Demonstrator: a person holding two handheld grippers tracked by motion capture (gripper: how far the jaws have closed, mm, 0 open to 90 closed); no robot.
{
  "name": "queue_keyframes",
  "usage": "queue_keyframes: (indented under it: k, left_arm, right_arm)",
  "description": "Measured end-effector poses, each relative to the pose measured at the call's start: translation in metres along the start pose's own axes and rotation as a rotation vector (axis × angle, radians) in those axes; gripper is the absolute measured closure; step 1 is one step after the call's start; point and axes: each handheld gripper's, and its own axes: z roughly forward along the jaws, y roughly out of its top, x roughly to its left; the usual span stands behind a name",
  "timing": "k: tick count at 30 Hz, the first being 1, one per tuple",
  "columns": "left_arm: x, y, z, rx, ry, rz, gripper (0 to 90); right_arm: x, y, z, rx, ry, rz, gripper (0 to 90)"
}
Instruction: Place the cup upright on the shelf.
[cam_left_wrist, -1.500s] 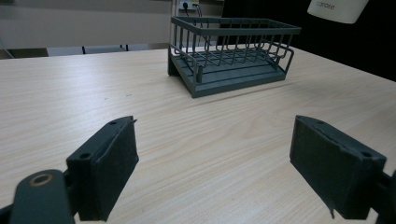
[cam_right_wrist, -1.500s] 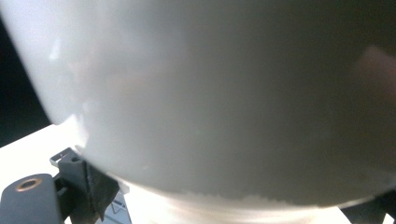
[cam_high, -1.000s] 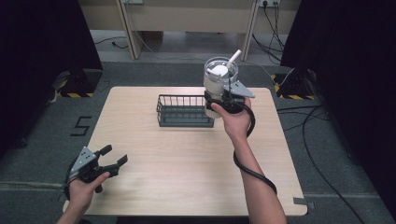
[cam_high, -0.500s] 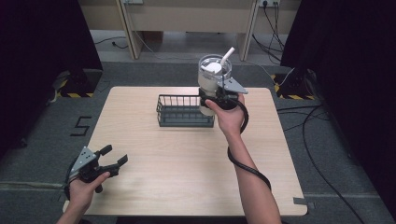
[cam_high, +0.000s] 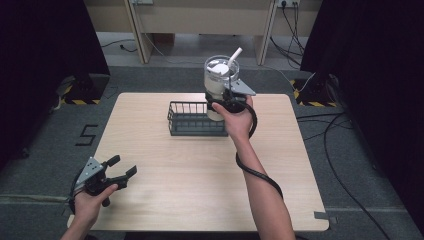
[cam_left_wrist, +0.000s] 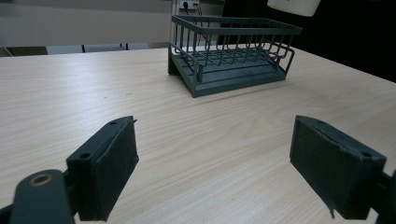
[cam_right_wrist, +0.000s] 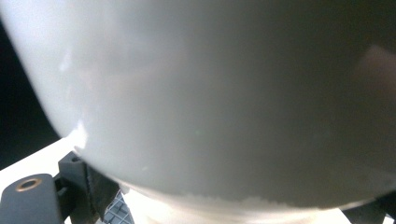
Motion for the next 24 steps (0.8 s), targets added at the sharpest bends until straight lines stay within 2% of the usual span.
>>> queue_keyframes:
  k: [12,24]
  left_arm:
    - [0.000,0.000,0.000,-0.001,0.001,-0.005,14.4]
    - [0.000,0.000,0.000,0.000,0.002,-0.006,14.4]
  right_arm:
    - [0.007,0.006,0.017,0.001,0.011,0.004,11.2]
    - [0.010,0.003,0.034,0.013,0.007,0.016,11.1]
